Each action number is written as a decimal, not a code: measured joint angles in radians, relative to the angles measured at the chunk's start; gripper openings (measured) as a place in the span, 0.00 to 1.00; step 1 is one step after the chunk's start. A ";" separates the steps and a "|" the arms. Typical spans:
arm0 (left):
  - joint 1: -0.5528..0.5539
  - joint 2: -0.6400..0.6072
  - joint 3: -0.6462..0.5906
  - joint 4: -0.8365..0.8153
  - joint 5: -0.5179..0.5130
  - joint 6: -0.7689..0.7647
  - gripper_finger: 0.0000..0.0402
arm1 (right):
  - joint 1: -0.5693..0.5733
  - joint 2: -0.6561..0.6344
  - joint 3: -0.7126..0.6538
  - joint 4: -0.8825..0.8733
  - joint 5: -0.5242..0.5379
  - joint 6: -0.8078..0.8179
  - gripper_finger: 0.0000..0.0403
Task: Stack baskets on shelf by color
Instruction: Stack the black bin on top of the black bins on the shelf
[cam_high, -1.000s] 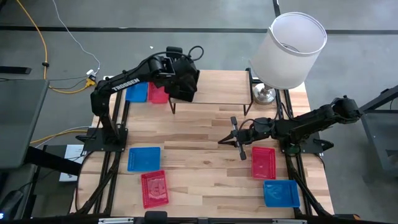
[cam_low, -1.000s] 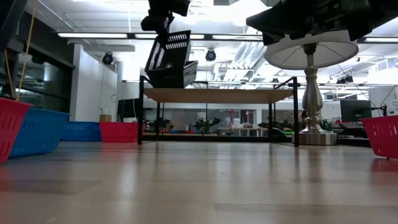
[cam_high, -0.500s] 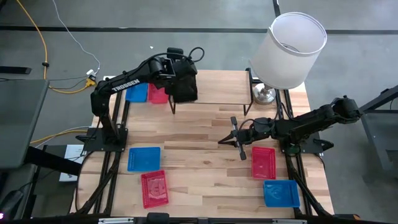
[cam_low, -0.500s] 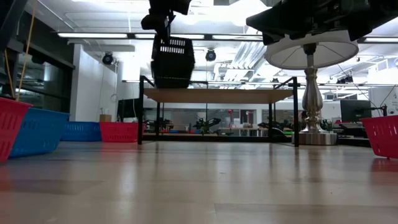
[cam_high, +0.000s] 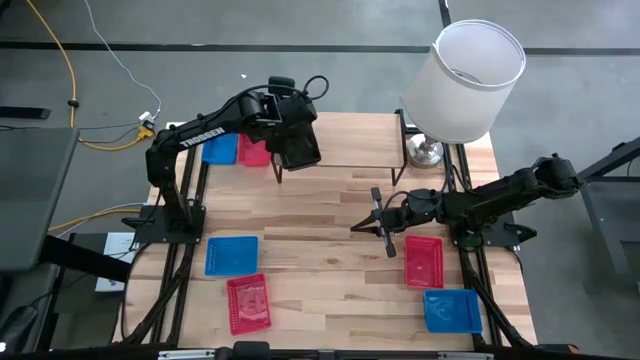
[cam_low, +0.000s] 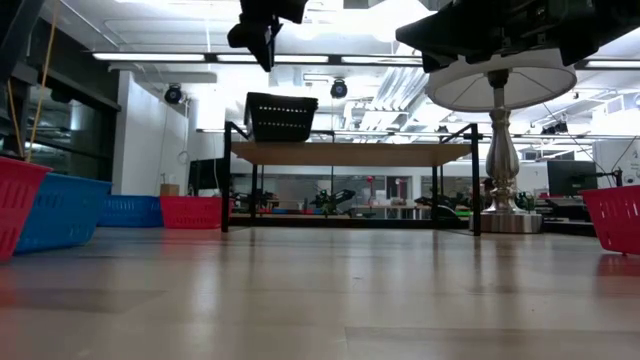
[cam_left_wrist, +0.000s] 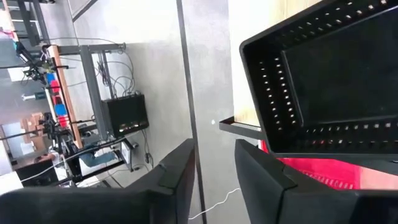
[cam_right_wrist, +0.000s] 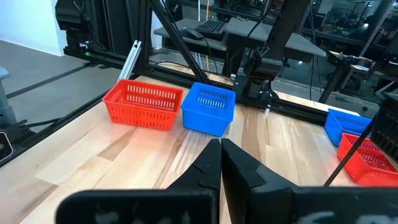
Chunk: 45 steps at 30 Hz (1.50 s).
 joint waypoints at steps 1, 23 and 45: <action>0.000 0.000 0.000 0.000 -0.002 -0.011 0.27 | 0.000 0.000 0.000 0.000 0.000 0.000 0.00; -0.230 -0.005 -0.048 0.032 0.502 -0.415 0.00 | 0.000 0.000 0.000 0.000 0.000 0.000 0.00; -0.316 -0.466 -0.922 0.777 0.333 -0.571 0.00 | 0.000 0.001 0.000 0.001 0.000 0.008 0.00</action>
